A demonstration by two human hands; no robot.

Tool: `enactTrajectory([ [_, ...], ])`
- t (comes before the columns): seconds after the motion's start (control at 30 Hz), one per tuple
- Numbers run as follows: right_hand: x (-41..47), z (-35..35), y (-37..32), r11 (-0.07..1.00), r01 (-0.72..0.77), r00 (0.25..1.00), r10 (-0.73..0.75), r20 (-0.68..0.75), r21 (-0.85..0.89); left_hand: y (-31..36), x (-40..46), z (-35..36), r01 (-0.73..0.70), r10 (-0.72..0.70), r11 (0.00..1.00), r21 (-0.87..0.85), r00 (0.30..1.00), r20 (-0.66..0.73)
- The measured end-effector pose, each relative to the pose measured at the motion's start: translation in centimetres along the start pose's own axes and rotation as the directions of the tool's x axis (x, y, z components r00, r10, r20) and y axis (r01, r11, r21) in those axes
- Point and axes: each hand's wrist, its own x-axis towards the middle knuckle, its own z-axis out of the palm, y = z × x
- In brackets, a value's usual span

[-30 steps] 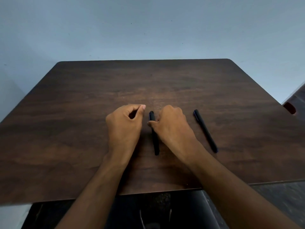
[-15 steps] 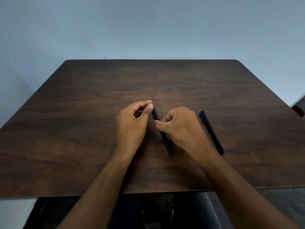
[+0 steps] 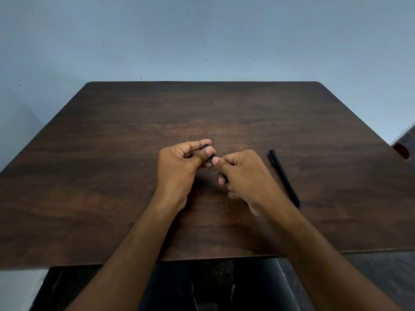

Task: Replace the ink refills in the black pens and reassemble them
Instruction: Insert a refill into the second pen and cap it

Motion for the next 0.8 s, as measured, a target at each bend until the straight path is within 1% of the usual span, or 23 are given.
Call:
enactTrajectory([
  [0.07, 0.0, 0.3, 0.3, 0.994, 0.064, 0.996, -0.069, -0.056, -0.089, -0.1, 0.1, 0.0, 0.0, 0.0, 1.0, -0.014, 1.0, -0.013],
  [0.17, 0.0, 0.5, 0.9, 0.989, 0.116, 0.986, -0.126, -0.112, -0.091, -0.2, 0.1, 0.0, 0.007, -0.007, 1.0, -0.026, 1.0, -0.01],
  [0.27, 0.2, 0.6, 1.0, 0.987, 0.133, 0.982, -0.144, -0.124, -0.092, -0.1, 0.2, 0.2, 0.011, -0.012, 0.999, -0.048, 1.0, -0.01],
  [0.4, 0.1, 0.5, 0.7, 0.986, 0.137, 0.984, -0.147, -0.1, -0.093, 0.0, 0.3, 0.1, -0.005, 0.003, 0.996, -0.084, 1.0, -0.027],
  [0.47, -0.1, 0.5, 0.5, 0.991, 0.11, 0.99, -0.116, -0.08, -0.077, 0.0, 0.2, 0.1, -0.003, 0.001, 0.996, -0.091, 1.0, -0.025],
  [0.57, -0.3, 0.3, 0.2, 0.997, -0.008, 0.999, 0.005, -0.039, -0.077, -0.1, 0.2, 0.3, 0.008, -0.011, 0.994, -0.107, 1.0, -0.026],
  [0.67, -0.5, -0.3, -0.4, 0.99, -0.136, 0.99, 0.137, 0.024, -0.034, -0.2, 0.6, 0.0, 0.047, -0.063, 0.986, -0.16, 0.993, -0.096],
  [0.73, -0.7, -0.7, -0.6, 0.983, -0.177, 0.983, 0.179, 0.036, -0.049, -0.4, 0.8, -0.4, 0.061, -0.088, 0.981, -0.185, 0.986, -0.14],
  [0.8, -1.0, -1.1, -0.5, 0.978, -0.188, 0.981, 0.191, 0.021, -0.094, -0.6, 0.9, -0.7, 0.032, -0.054, 0.99, -0.135, 0.985, -0.161],
])
